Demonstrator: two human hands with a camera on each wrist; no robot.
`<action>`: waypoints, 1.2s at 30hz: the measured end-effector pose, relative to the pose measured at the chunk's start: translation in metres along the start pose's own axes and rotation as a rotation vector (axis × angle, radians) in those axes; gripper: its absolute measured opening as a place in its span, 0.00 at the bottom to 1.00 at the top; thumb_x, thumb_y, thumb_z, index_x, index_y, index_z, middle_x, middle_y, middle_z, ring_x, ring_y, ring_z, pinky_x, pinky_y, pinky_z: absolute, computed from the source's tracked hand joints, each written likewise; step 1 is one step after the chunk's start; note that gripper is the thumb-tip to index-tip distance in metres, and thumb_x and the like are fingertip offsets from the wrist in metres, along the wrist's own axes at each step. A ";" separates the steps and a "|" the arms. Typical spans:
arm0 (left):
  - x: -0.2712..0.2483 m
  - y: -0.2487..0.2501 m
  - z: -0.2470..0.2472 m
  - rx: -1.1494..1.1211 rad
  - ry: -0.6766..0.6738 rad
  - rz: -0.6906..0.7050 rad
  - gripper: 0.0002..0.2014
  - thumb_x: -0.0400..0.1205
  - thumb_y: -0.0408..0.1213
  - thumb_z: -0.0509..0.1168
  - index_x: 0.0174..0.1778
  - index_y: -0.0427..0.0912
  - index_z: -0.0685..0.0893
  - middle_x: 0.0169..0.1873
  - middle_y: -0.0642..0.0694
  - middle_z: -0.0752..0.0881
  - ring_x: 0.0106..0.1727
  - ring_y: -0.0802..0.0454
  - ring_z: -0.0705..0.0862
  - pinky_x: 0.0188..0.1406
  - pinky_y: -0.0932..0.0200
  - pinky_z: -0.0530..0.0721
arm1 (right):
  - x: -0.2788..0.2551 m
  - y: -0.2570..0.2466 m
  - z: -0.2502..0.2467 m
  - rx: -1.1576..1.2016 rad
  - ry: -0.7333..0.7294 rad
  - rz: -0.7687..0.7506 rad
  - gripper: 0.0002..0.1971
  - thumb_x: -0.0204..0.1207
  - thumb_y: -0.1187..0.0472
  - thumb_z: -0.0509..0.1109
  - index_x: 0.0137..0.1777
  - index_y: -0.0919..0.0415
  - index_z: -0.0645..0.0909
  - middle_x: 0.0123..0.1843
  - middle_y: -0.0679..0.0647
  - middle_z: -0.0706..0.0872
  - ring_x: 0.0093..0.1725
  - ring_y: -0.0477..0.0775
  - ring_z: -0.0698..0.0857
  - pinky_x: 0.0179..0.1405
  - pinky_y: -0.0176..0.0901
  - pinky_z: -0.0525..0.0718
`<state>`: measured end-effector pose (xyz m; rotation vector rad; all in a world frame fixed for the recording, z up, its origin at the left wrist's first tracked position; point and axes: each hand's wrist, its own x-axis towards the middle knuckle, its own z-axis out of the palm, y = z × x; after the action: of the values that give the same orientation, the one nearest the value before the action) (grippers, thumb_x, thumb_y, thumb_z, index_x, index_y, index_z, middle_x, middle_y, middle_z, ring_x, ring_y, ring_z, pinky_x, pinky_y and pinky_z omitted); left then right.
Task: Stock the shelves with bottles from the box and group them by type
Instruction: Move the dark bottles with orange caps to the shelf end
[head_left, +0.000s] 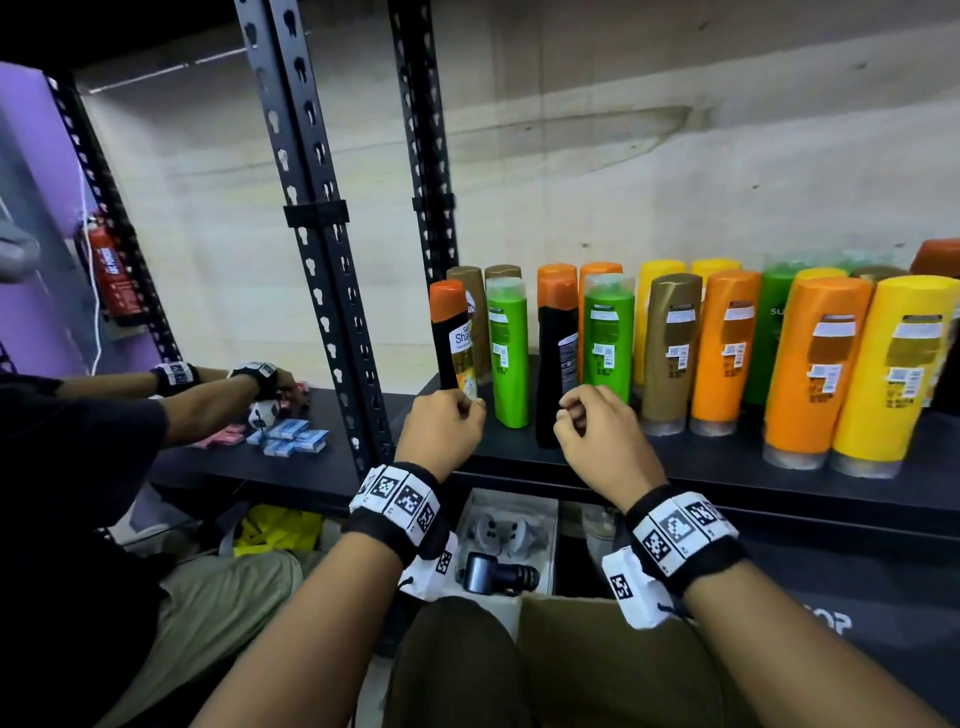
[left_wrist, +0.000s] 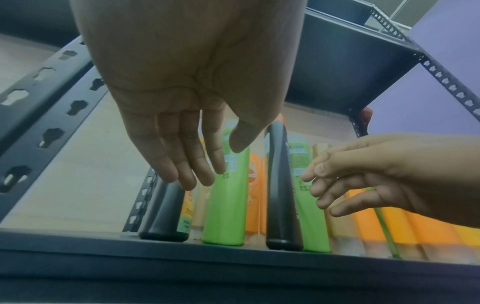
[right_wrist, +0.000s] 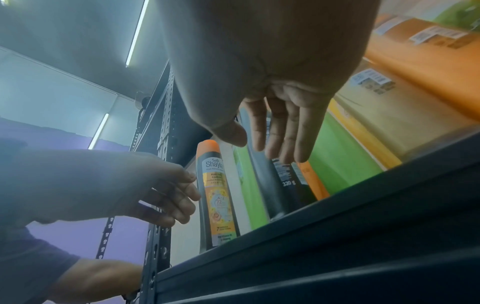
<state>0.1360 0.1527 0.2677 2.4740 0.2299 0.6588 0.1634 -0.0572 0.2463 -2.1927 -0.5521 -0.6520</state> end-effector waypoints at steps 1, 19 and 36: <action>0.002 -0.003 0.000 -0.009 0.016 -0.012 0.13 0.84 0.49 0.65 0.43 0.45 0.86 0.40 0.42 0.90 0.51 0.38 0.87 0.51 0.48 0.86 | 0.002 0.000 0.003 -0.004 0.026 0.016 0.08 0.81 0.57 0.67 0.58 0.58 0.80 0.52 0.52 0.79 0.53 0.55 0.81 0.55 0.53 0.82; 0.043 -0.044 0.035 -0.250 -0.065 -0.158 0.28 0.83 0.47 0.70 0.77 0.41 0.72 0.69 0.41 0.85 0.69 0.40 0.83 0.65 0.52 0.81 | 0.022 0.016 0.049 0.158 0.064 0.210 0.37 0.80 0.49 0.73 0.84 0.58 0.60 0.76 0.58 0.77 0.72 0.60 0.78 0.66 0.50 0.78; 0.030 -0.057 0.028 -0.277 -0.007 -0.093 0.27 0.78 0.53 0.74 0.69 0.48 0.76 0.56 0.53 0.88 0.58 0.51 0.87 0.55 0.58 0.82 | 0.022 0.020 0.032 0.260 0.038 0.225 0.40 0.77 0.50 0.71 0.84 0.42 0.52 0.75 0.54 0.77 0.67 0.58 0.80 0.63 0.45 0.75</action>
<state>0.1747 0.1951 0.2280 2.1869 0.2323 0.5988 0.2002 -0.0404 0.2300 -1.9576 -0.3419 -0.4727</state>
